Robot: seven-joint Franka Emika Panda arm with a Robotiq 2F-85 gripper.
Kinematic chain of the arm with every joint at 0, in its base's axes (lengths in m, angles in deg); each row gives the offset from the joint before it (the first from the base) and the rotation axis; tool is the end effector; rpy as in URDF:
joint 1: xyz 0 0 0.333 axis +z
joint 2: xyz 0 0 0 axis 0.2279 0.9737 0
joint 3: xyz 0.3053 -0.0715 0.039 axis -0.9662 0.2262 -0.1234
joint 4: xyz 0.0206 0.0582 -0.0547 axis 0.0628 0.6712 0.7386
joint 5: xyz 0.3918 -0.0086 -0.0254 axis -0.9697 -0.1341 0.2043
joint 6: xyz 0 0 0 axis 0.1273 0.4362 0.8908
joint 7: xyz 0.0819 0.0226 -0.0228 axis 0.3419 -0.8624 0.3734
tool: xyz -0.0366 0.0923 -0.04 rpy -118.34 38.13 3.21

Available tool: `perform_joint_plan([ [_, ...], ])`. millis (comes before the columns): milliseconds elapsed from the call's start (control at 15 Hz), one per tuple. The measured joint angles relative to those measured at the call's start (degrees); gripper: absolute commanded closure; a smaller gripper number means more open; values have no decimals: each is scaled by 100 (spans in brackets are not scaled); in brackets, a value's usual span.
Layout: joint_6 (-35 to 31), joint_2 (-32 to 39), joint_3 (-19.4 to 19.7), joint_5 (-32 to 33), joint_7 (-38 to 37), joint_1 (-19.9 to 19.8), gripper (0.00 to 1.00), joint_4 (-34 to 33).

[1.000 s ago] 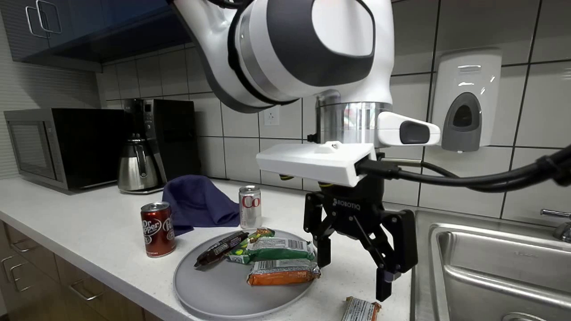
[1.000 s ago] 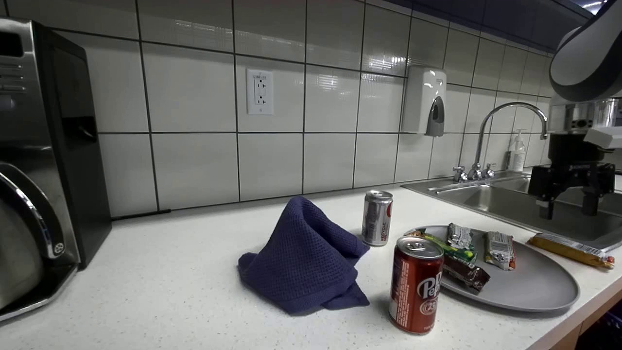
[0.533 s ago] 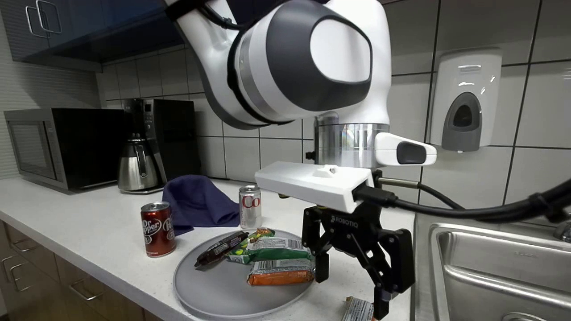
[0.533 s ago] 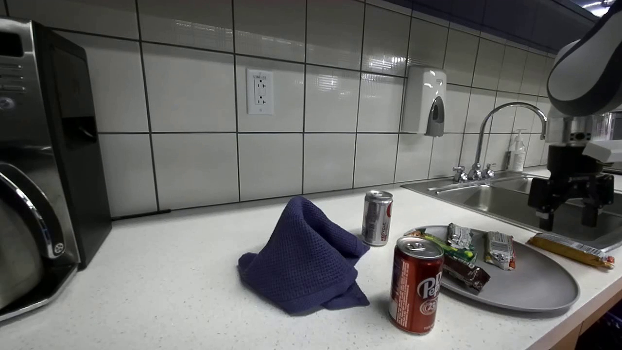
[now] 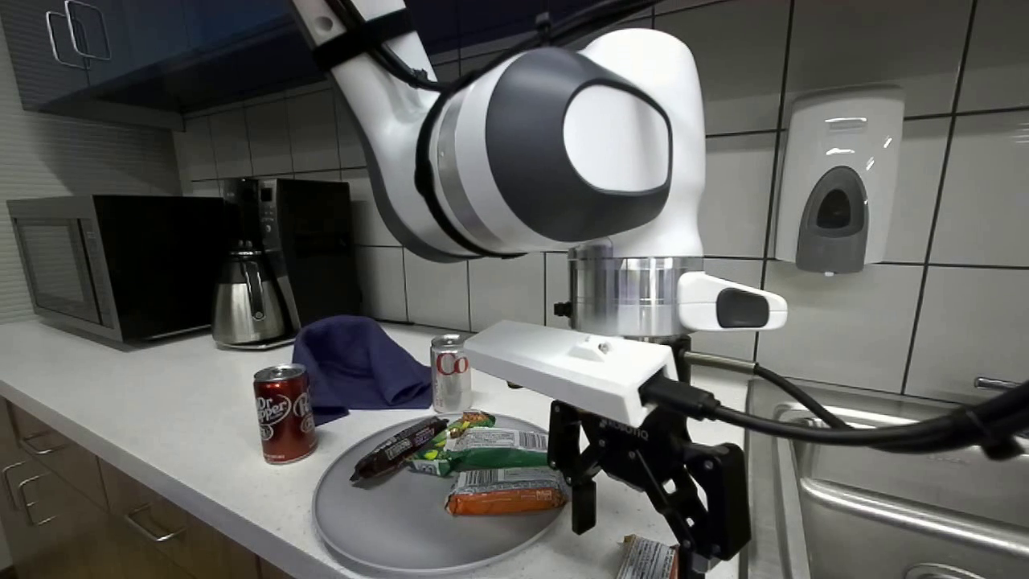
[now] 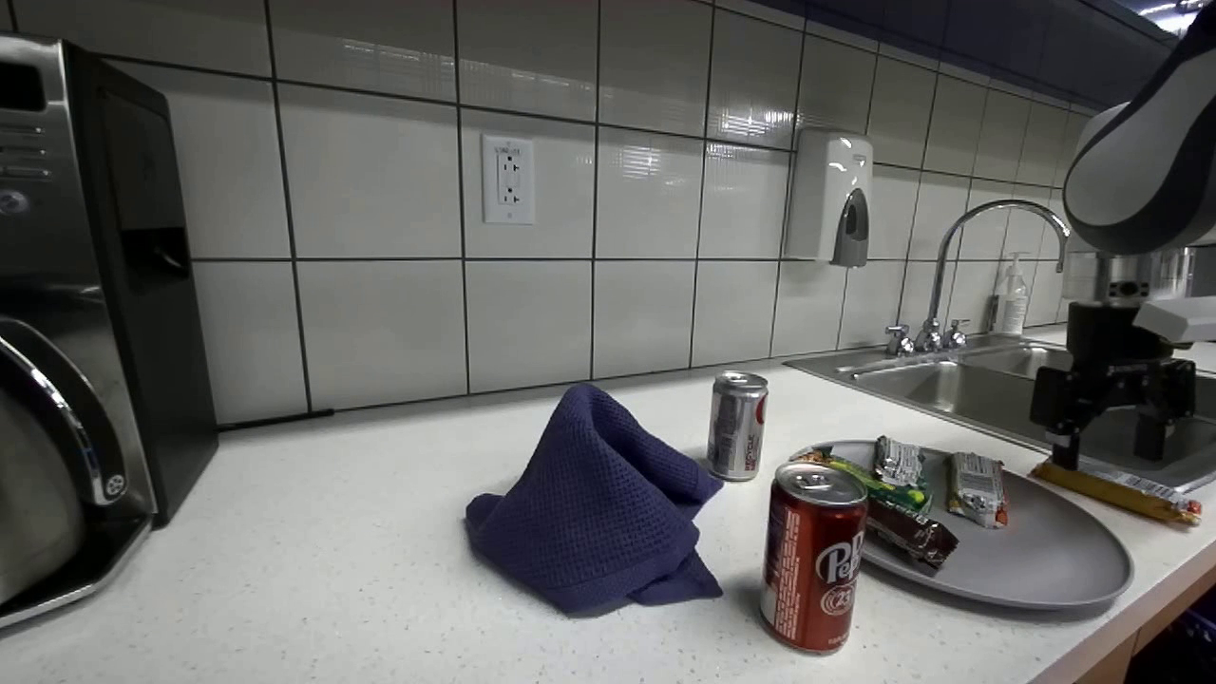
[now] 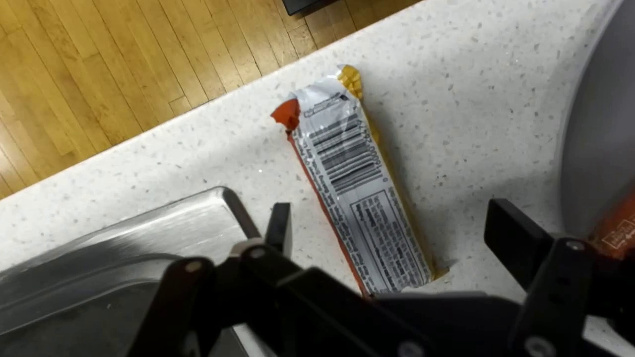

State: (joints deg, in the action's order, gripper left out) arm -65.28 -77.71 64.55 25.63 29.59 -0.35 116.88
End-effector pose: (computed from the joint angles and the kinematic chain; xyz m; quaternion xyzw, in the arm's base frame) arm 0.3946 -0.2269 0.2377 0.9858 -0.1569 -0.0400 0.0443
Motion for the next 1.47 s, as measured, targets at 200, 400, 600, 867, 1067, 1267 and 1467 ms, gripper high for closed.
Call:
perform_joint_plan([
  [200,-86,91,2,0,0,-5,0,-4],
  [400,-127,163,5,0,0,-6,0,-7],
  [600,-155,211,10,0,0,-6,0,-9],
  [867,-165,255,30,0,0,-8,9,-15],
  [1067,-165,262,51,0,0,-8,42,-15],
  [1267,-165,262,52,-2,0,-8,67,-28],
  [1467,-166,262,52,-3,0,-8,83,-47],
])
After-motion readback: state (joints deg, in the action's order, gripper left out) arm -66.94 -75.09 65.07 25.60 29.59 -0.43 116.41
